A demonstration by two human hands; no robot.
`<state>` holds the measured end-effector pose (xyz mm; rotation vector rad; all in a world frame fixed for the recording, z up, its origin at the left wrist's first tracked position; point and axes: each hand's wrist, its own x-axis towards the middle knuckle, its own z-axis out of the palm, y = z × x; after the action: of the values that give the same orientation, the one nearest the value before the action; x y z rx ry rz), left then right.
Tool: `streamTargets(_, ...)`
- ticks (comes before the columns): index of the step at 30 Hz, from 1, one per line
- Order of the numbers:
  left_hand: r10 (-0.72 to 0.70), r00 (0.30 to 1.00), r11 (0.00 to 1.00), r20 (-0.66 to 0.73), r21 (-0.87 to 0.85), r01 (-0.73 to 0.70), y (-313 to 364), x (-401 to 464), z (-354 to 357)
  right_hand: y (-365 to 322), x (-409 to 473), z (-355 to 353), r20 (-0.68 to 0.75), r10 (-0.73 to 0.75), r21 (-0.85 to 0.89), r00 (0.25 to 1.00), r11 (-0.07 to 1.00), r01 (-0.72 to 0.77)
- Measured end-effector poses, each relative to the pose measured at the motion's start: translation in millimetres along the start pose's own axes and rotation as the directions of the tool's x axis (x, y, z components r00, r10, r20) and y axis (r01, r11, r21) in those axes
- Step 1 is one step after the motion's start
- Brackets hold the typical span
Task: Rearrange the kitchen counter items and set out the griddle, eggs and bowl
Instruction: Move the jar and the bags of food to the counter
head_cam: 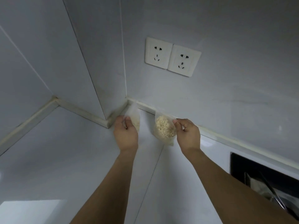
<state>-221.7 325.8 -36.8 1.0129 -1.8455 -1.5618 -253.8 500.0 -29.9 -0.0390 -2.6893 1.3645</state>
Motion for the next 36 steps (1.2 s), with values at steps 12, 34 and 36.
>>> streamTargets(12, 0.205, 0.969, 0.971, 0.14, -0.158, -0.182, 42, -131, -43, -13, -95, -111, -0.293, 0.301, 0.583, 0.907, 0.808, -0.08)
streamTargets(34, 0.476, 0.57, 0.878, 0.67, -0.393, -0.273, 121, -609, -13, 117, -385, -506, -0.729, 0.482, 0.639, 0.486, 0.734, 0.231)
streamTargets(36, 0.489, 0.505, 0.872, 0.711, -0.407, -0.272, 118, -654, -15, 134, -422, -533, -0.739, 0.508, 0.643, 0.443, 0.727, 0.239)
